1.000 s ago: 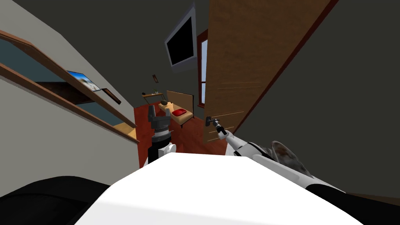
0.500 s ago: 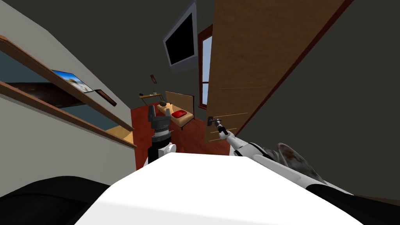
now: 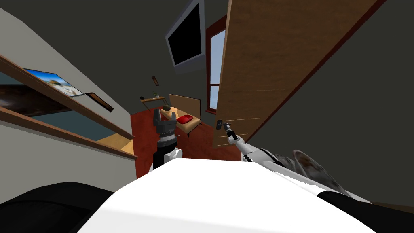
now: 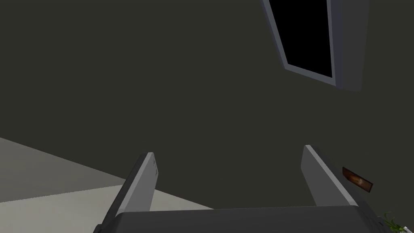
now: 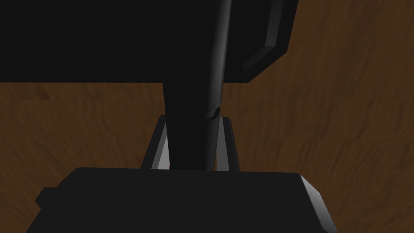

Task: Push the door open

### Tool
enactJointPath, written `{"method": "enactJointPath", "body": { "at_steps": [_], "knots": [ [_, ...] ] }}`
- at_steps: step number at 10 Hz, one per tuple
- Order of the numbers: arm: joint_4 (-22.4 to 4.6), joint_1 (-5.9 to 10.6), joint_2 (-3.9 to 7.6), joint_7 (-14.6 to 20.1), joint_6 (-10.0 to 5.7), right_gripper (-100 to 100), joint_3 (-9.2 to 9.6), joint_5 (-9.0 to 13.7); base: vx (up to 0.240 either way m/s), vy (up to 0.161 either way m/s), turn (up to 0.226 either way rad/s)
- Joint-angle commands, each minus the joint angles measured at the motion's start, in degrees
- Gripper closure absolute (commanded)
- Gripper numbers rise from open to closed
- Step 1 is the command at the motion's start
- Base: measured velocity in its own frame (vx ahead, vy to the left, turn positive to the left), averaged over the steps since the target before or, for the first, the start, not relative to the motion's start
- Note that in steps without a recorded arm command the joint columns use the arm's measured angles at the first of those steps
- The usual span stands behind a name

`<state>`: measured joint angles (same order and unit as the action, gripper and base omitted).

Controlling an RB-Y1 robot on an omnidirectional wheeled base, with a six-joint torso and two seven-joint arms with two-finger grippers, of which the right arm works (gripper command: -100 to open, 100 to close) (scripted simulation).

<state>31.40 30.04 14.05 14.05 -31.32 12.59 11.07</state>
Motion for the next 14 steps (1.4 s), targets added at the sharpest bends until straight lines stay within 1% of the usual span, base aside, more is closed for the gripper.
{"method": "enactJointPath", "body": {
  "at_steps": [1,2,3,4,5,7,8,11,12,13,14],
  "knots": [
    [-1.6,0.9,0.28,0.2,-1.0,100,-0.17,0.0,0.036,0.015,0.004],
    [-2.0,0.85,0.33,-0.6,-0.89,100,-1.79,0.3,0.096,0.091,-0.019],
    [-2.1,0.84,0.35,-0.9,-0.86,100,-2.28,0.4,0.109,0.137,-0.07],
    [-2.3,0.82,0.38,-1.5,-0.8,100,-3.25,0.6,0.126,0.148,-0.076],
    [-2.5,0.81,0.4,-1.7,-0.77,100,-3.68,0.7,0.132,0.148,-0.071],
    [-2.5,0.81,0.4,-1.7,-0.77,100,-3.68,0.7,0.073,0.052,-0.009],
    [-2.7,0.78,0.44,-2.3,-0.69,100,-4.85,0.9,0.099,0.079,-0.016],
    [-3.1,0.73,0.49,-3.2,-0.58,100,-6.53,1.2,0.145,0.135,-0.058],
    [-3.1,0.34,0.75,-3.0,-0.34,100,-6.19,1.1,0.06,0.041,-0.037],
    [-3.2,0.31,1.18,-3.4,-0.37,100,-7.14,1.5,0.135,0.043,-0.048],
    [-3.3,0.26,1.35,-3.6,-0.42,100,-7.65,1.7,0.247,0.101,-0.053]
  ]
}}
